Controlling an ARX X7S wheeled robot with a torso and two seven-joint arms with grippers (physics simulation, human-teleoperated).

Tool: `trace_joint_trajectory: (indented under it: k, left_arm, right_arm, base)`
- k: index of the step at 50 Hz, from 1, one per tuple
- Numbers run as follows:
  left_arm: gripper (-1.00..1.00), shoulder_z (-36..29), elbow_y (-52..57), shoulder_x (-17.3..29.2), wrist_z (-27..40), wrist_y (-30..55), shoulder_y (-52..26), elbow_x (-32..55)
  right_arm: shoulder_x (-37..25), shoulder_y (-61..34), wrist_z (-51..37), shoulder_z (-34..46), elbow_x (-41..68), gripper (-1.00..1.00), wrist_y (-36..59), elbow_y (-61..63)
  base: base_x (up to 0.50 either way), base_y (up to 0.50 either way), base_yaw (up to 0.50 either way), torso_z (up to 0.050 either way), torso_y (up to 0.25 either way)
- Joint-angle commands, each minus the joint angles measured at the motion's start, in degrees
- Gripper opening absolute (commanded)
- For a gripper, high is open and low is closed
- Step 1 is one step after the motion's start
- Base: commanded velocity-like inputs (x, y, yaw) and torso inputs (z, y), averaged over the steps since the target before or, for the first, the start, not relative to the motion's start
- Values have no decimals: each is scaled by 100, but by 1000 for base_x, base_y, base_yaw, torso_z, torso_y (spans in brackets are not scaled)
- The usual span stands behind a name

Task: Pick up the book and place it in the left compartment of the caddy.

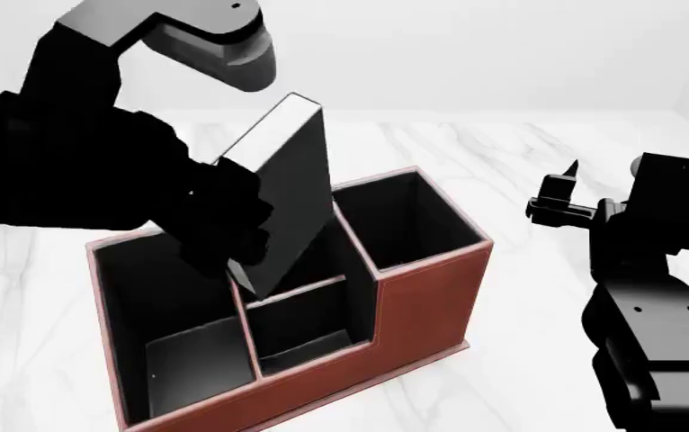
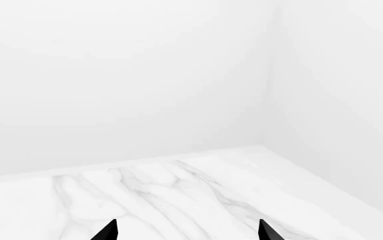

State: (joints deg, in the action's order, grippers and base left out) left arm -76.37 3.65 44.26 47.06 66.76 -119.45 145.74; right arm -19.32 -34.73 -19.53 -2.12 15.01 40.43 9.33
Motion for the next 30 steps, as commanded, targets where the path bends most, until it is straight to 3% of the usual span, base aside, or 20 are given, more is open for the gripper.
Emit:
trace_joint_trajectory:
  k: [1, 4, 9, 13, 22, 30]
  left_arm:
    - [-100, -669, -470, 190, 2192, -1475, -1038, 1282]
    - [-100, -886, -431, 155, 2751, -1955, -1008, 1485]
    - [-100, -1030, -792, -36, 2864, -1752, -982, 1642]
    - [-100, -995, -719, 38, 3060, -2539, -883, 1820]
    - [-100, -1256, -963, -110, 3669, -2790, -900, 2260]
    - [-100, -1364, -912, -180, 3822, -2818, -891, 2388]
  right_arm:
    - [5, -33, -18, 16, 16, 100, 5, -17]
    - [3, -41, -22, 24, 30, 100, 39, 25]
    - [2, -36, -26, 35, 41, 100, 49, 48]
    - [-3, -55, -41, 46, 38, 100, 68, 51]
    - [24, -69, -44, 89, 32, 100, 7, -35]
    - [14, -77, -65, 97, 50, 100, 53, 35]
  base:
    - [0, 0, 0, 0, 0]
    - [0, 0, 0, 0, 0]
    - [0, 0, 0, 0, 0]
    - [0, 0, 0, 0, 3]
    - [0, 0, 0, 0, 1]
    - [0, 0, 0, 0, 1]
